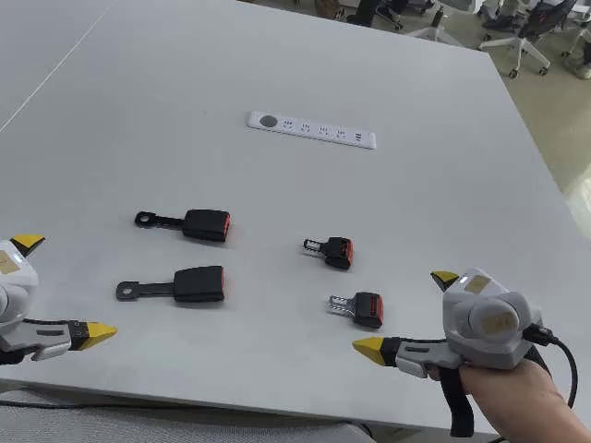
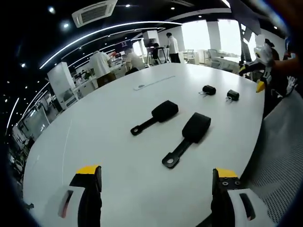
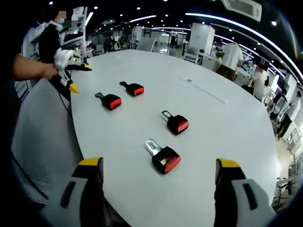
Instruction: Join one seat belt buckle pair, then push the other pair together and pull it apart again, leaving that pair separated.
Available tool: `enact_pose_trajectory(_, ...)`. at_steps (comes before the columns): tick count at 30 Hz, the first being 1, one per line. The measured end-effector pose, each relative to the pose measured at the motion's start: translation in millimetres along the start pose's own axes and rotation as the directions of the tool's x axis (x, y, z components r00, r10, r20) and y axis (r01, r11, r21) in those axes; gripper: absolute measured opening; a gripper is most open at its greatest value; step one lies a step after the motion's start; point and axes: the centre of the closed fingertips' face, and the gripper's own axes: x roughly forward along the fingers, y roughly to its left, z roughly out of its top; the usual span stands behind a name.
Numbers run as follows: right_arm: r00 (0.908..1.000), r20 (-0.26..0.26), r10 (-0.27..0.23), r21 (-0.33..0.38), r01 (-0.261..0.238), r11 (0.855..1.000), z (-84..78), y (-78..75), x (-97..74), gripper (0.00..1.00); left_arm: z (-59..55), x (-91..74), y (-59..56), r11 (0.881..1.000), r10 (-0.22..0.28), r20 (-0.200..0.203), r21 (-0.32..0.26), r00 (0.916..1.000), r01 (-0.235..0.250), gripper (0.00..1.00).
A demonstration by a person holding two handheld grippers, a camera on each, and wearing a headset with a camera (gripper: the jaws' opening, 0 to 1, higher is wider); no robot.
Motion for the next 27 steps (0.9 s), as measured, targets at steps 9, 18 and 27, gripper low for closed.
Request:
enact_pose_trajectory(9,0.9997,0.007,0.024,0.011,-0.024,1.0,0.6,8.8,4.2,0.97,1.1,1.2,-0.2,1.0,-0.006,0.001,-0.003,1.0,0.007,0.99)
enact_pose_trajectory(18,1.0,0.002,0.009,-0.011,-0.009,1.0,0.2,5.2,2.6,0.96,2.2,2.5,-4.8,0.999,-0.034,0.009,0.017,0.9994,0.034,0.98)
enact_pose_trajectory(27,0.9999,-0.005,0.013,-0.034,-0.013,0.999,14.7,11.2,-0.6,0.92,-0.5,3.3,-5.2,0.999,-0.046,0.004,-0.006,0.9989,0.046,0.97)
